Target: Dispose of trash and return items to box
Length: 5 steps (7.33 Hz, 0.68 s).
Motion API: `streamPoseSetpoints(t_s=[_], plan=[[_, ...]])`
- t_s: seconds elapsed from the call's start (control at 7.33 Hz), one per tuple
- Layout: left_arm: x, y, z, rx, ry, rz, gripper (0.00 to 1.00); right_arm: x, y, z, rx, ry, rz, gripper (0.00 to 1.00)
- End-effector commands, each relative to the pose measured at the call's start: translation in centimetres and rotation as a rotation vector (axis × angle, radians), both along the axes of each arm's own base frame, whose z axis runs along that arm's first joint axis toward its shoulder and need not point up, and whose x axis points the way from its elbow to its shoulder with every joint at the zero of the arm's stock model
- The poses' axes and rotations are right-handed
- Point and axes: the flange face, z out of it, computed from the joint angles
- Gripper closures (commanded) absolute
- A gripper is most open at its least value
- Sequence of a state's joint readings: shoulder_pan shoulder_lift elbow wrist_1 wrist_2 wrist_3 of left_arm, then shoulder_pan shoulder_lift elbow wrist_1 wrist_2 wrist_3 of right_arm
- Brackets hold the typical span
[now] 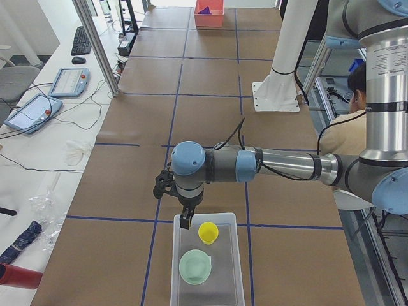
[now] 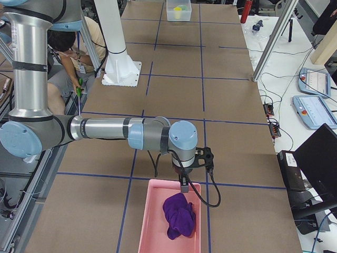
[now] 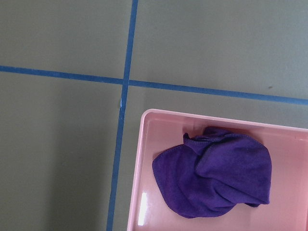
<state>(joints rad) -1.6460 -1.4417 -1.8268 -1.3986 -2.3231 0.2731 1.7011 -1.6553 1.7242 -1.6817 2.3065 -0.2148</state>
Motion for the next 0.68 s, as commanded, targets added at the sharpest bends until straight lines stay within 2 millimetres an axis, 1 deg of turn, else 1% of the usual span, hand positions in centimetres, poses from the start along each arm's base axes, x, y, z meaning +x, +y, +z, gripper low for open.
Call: streamPoseSetpoints(t_s=[0.0,0.14,0.27,0.41,0.55], plan=[[-0.1,-0.6,-1.3,0.023,-0.004,0.001,0.0,-0.6,0.8,0.0,-0.011,-0.054,0.0,0.0],[0.0,-0.9,-0.8,0.01,0.003,0.001,0.0,-0.6,0.8,0.1,-0.005,-0.056,-0.006,0.0],[-0.1,-1.0,-0.9,0.013,-0.005,0.0,0.0,-1.0,2.8,1.7,-0.018,-0.076,-0.014,0.0],[-0.2,-0.6,-0.5,0.003,-0.004,-0.002,0.0,-1.2,3.0,1.6,0.046,-0.089,-0.015,0.0],[-0.2,-0.3,-0.8,0.008,-0.004,-0.003,0.0,-2.1,2.9,1.6,0.044,-0.09,-0.031,0.0]])
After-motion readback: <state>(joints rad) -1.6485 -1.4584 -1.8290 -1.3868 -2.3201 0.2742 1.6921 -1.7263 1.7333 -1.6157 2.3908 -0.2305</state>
